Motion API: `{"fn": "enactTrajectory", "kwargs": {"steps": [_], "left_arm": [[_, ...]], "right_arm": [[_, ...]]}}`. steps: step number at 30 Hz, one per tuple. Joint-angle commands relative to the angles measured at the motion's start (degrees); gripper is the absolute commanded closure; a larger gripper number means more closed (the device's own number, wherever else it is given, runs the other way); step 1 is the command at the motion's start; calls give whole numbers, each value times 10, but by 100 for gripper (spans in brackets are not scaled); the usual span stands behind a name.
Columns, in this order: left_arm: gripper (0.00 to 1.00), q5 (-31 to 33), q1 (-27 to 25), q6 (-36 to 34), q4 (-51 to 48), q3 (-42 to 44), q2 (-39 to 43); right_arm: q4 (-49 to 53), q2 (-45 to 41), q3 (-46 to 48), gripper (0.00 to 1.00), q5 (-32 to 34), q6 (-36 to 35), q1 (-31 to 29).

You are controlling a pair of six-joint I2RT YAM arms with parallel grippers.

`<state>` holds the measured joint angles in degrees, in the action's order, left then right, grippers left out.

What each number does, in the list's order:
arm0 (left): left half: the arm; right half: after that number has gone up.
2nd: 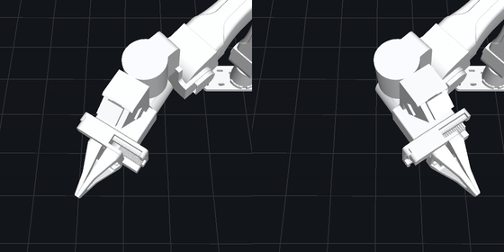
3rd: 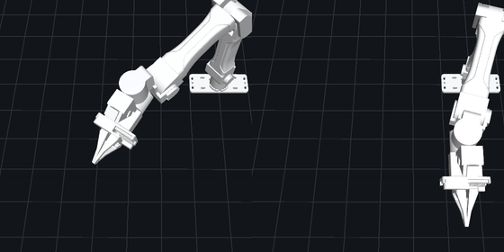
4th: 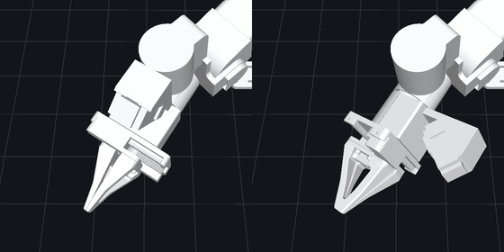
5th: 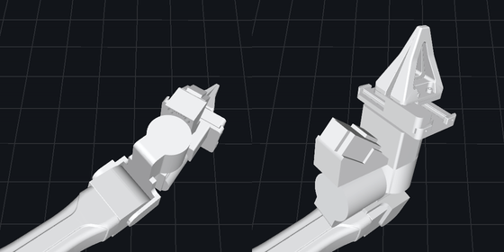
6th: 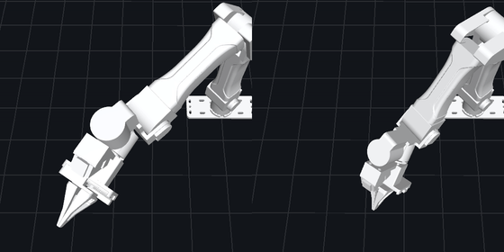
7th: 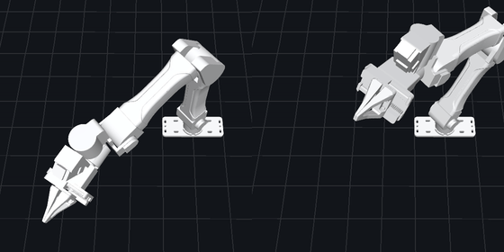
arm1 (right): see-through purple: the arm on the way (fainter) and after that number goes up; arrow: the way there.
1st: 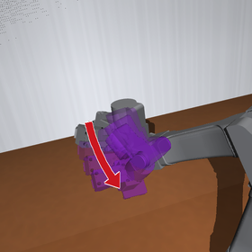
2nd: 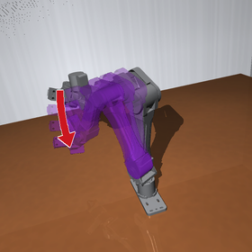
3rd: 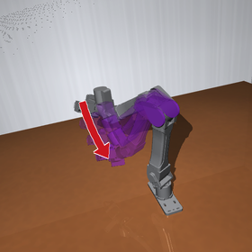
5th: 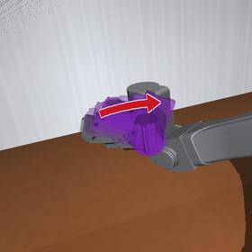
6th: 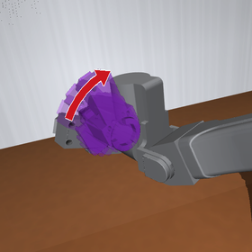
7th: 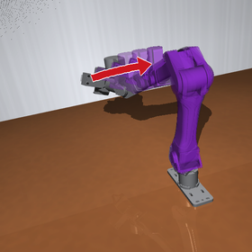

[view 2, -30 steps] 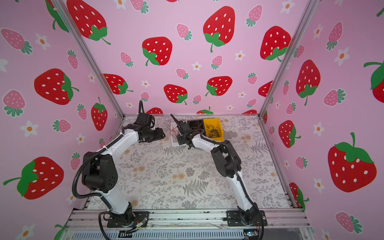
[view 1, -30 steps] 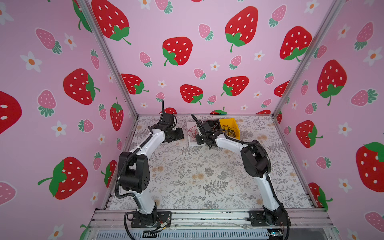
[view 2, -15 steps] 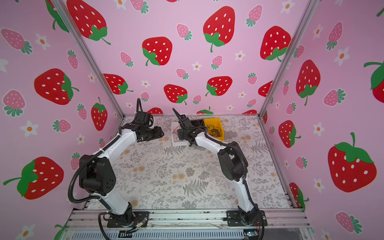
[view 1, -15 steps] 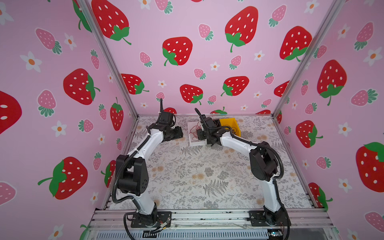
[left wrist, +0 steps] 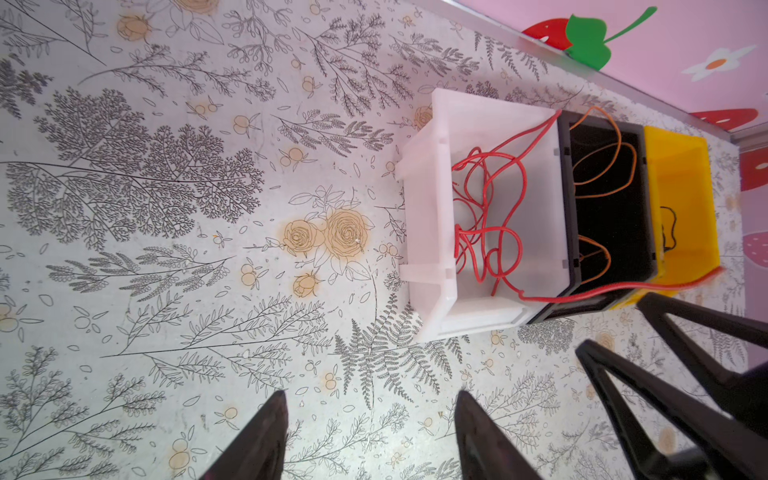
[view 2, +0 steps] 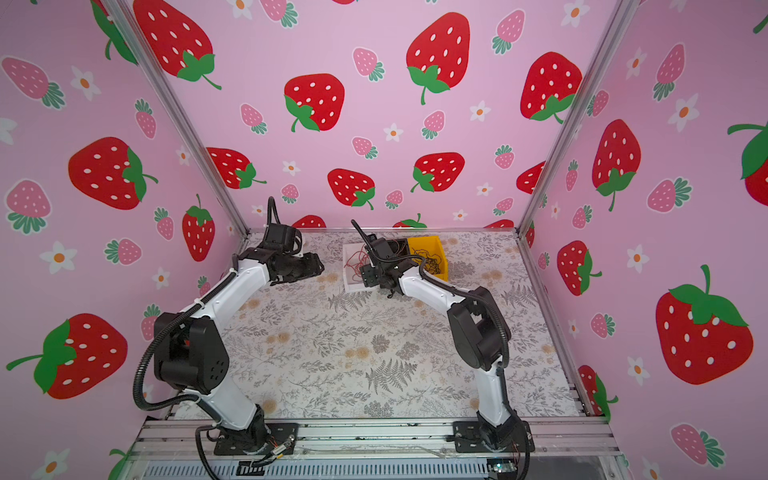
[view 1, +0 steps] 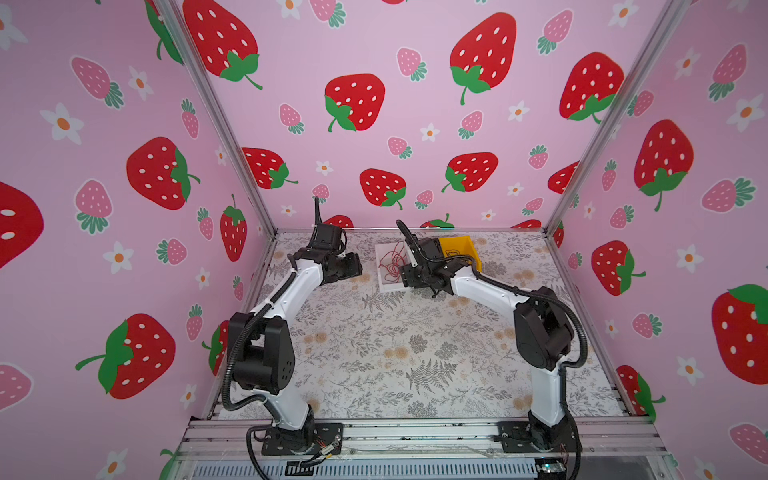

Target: Untangle the cables

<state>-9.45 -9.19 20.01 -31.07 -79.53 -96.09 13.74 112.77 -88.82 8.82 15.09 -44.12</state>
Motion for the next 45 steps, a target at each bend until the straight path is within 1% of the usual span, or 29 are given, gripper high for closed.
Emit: {"fn": "enactTrajectory", "kwargs": {"steps": [1,2,4,5,7,8,10,12,14,15,17,19,20,22,24,25,26,27,28,29,30,31,32,33,34,35,36,38,45], "left_arm": [[34,9,8,-22,40,36,48],[34,11,10,-27,50,49,59],[33,13,14,-40,71,77,81],[33,41,16,-46,84,95,96],[31,78,21,-58,109,135,127],[27,103,23,-66,134,159,148],[18,169,23,-82,190,224,185],[14,226,24,-115,278,301,214],[12,275,24,-153,383,377,226],[11,292,27,-167,432,408,222],[11,303,32,-190,491,439,199],[11,298,37,-203,542,452,165],[11,291,44,-185,556,453,146],[12,265,55,-174,596,461,114],[13,255,56,-180,638,472,82],[13,255,56,-177,661,481,78],[13,252,57,-174,654,484,85],[13,248,61,-173,667,492,86],[13,242,64,-170,685,503,88],[12,222,72,-166,703,517,91],[13,213,77,-164,738,535,86],[12,211,79,-163,767,549,80],[12,207,80,-164,793,557,73],[12,199,80,-167,777,550,76],[12,192,80,-169,756,541,75],[11,188,82,-169,767,543,72],[11,187,83,-168,758,541,74],[11,187,83,-168,760,541,72],[9,185,83,-168,757,540,73]], "right_arm": [[1,-57,47,1,-21,-21,11],[-1,-69,62,1,-37,-28,14],[4,-89,85,1,-45,-41,17],[11,-103,99,1,-41,-53,17],[9,-148,146,1,-7,-63,19],[-9,-183,187,1,10,-70,23],[-66,-259,278,1,54,-82,35],[-139,-342,380,1,95,-103,54],[-204,-397,464,1,122,-120,98],[-230,-415,501,1,106,-134,136],[-303,-430,563,1,124,-144,200],[-422,-426,625,1,132,-169,248],[-493,-414,655,1,132,-175,269],[-621,-381,699,1,68,-171,308],[-699,-327,715,1,19,-157,336],[-707,-310,707,1,21,-162,338],[-712,-306,701,1,5,-178,341],[-786,-291,722,1,-9,-182,347],[-801,-275,727,1,-33,-176,360],[-839,-251,739,1,-69,-176,371],[-913,-224,759,1,-88,-176,376],[-929,-217,764,1,-84,-173,377],[-869,-233,750,1,-86,-178,376],[-864,-231,744,1,-83,-173,378],[-891,-221,748,1,-82,-169,378],[-877,-226,747,1,-74,-168,378],[-856,-232,740,1,-51,-161,377],[-858,-224,733,1,-30,-152,377],[-847,-223,728,1,-30,-153,377]]}}
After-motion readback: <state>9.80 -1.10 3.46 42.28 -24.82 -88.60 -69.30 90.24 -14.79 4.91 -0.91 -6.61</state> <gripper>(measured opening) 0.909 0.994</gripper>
